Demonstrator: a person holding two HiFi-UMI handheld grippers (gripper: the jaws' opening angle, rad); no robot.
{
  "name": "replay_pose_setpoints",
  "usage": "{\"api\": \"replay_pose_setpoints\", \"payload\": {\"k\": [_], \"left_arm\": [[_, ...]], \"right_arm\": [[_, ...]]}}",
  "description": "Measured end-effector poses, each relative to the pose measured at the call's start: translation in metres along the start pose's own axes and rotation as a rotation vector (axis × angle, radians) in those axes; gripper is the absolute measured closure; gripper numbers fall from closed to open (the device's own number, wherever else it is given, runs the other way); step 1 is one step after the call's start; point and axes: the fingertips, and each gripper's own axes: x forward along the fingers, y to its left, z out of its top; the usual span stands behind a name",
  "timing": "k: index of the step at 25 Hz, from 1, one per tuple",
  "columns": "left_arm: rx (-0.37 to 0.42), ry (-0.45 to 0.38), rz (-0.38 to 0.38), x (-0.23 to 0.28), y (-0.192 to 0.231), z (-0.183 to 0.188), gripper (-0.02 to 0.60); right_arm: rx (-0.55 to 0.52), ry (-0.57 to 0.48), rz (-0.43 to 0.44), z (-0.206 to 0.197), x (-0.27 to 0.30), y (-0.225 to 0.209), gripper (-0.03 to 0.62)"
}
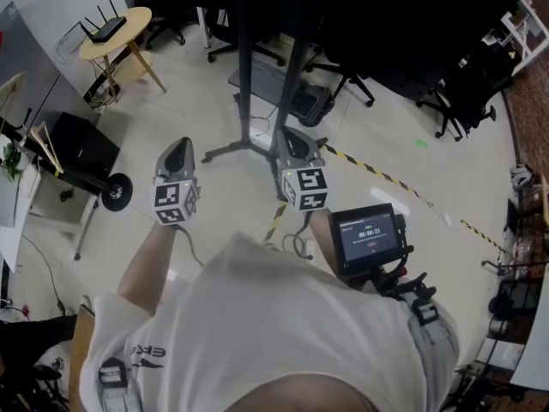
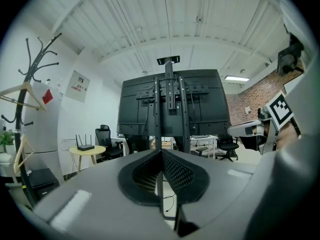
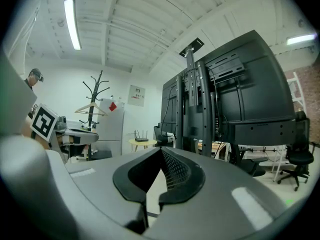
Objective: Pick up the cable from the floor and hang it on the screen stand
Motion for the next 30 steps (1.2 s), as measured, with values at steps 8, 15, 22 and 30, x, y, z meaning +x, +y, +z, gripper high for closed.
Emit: {"api": "replay_pose_setpoints", "payload": {"k": [8, 15, 22, 30], "left_arm": [[0.006, 0.009, -0.019, 0.0006, -0.0052, 0.0009, 0.578], [0.001, 0.001, -0.018, 0.0053, -0.0058, 0.0038, 0.578], [-0.017, 0.000, -0.010, 0.0083, -0.0054, 0.0039, 0.578], [-0.016, -0.002, -0.002, 0.0068, -0.0038, 0.0034, 0.578]], "right_arm": [[0.017, 0.010, -0.006, -0.0019, -0.0027, 0.0010, 0.582], [0.020, 0.002, -0.011, -0.0006, -0.0020, -0.0010, 0.582], [0.020, -0.001, -0.014, 0.0002, -0.0026, -0.0032, 0.582], [0.019, -0.002, -0.008, 0.0000, -0.0029, -0.0019, 0.582]]}}
